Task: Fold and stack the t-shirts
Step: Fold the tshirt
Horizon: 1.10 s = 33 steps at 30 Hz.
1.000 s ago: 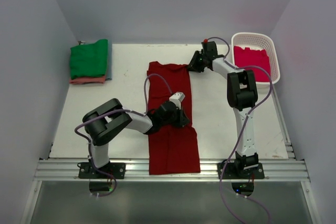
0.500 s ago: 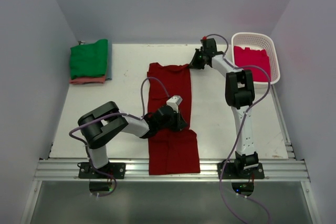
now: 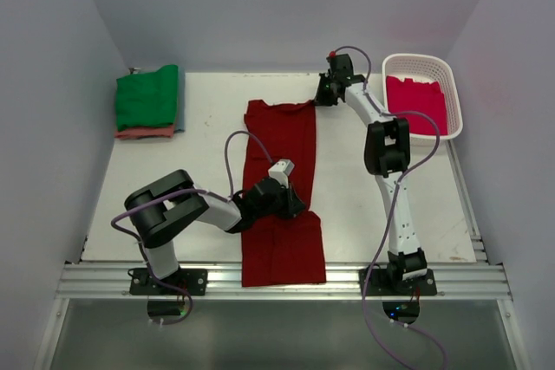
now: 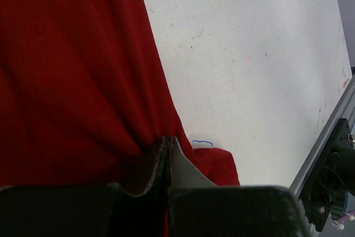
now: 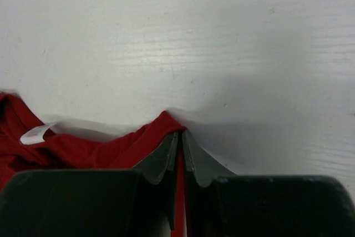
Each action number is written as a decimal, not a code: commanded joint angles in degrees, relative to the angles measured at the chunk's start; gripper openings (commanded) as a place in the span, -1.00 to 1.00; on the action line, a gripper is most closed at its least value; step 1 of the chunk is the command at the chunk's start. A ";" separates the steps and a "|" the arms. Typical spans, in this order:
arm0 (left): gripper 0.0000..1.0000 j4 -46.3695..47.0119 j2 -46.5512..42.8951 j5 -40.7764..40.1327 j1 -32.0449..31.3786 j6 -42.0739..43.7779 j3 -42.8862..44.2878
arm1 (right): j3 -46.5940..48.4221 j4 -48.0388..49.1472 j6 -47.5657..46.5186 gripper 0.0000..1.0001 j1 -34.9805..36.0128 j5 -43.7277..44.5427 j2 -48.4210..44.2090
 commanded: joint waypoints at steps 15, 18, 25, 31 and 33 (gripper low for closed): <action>-1.00 -5.48 -0.81 2.06 -3.38 -2.10 -6.40 | -1.12 12.53 -1.05 -0.06 -2.16 5.72 -0.41; -1.00 -5.92 -0.98 1.45 -3.38 -1.75 -6.05 | -7.64 16.14 -1.66 0.00 -2.25 6.95 -7.26; -1.00 -16.54 -6.95 -6.80 -2.59 5.78 3.42 | -22.57 21.58 -3.07 0.07 -2.07 8.62 -25.71; -0.92 -22.26 -11.17 -7.43 3.72 12.65 12.74 | -36.37 19.50 -2.98 0.02 -1.64 7.22 -39.26; -0.86 -23.32 -12.49 -6.21 6.89 13.45 13.99 | -40.94 18.09 -2.02 -0.37 -1.64 5.99 -42.42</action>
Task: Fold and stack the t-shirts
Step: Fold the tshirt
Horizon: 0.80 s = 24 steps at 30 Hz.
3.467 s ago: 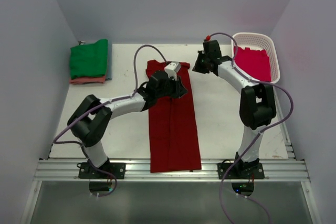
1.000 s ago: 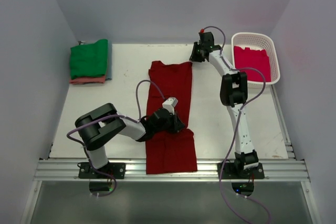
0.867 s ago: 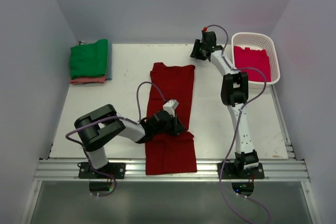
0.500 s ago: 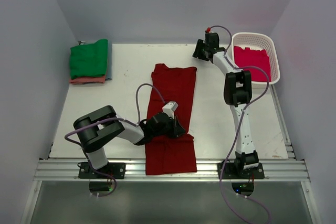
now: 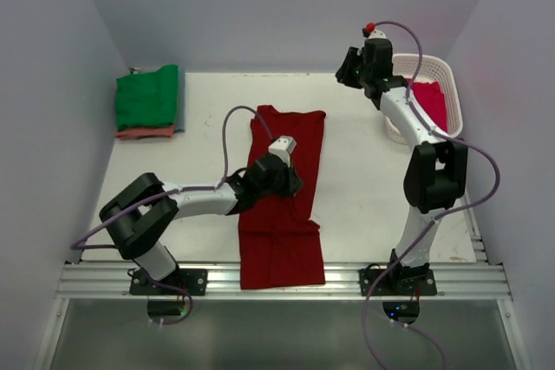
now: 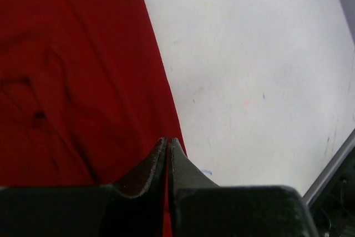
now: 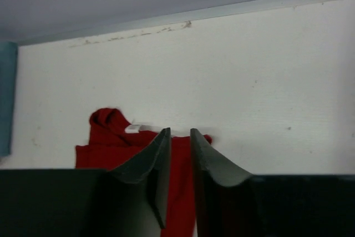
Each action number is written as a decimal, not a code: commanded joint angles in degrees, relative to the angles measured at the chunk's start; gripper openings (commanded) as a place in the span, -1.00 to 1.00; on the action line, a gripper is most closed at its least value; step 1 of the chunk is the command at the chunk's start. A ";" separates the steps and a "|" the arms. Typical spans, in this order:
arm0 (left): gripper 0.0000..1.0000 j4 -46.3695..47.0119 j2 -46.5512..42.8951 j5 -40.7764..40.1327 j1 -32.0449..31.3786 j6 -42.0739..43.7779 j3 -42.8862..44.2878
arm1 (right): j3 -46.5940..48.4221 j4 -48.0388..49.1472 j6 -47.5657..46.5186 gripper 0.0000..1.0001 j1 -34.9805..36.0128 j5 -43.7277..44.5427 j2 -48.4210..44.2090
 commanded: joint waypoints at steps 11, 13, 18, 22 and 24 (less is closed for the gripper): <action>-1.00 -12.11 7.02 2.38 25.68 9.56 15.47 | -20.43 -3.51 2.10 -1.00 5.67 -7.17 -8.43; -1.00 -11.59 8.35 2.65 26.12 9.91 15.91 | -20.87 -3.25 2.54 -1.00 6.11 -7.97 -7.55; -1.00 -5.71 11.34 7.13 26.12 9.56 14.25 | -20.87 -2.81 3.51 -1.00 7.34 -9.73 -2.90; -1.00 -1.57 13.97 10.30 26.12 10.70 13.89 | -18.33 -5.17 4.21 -1.00 7.52 -9.74 2.20; -1.00 -0.25 15.64 10.56 26.12 11.40 14.59 | -16.92 -5.79 4.30 -1.00 7.60 -8.77 4.74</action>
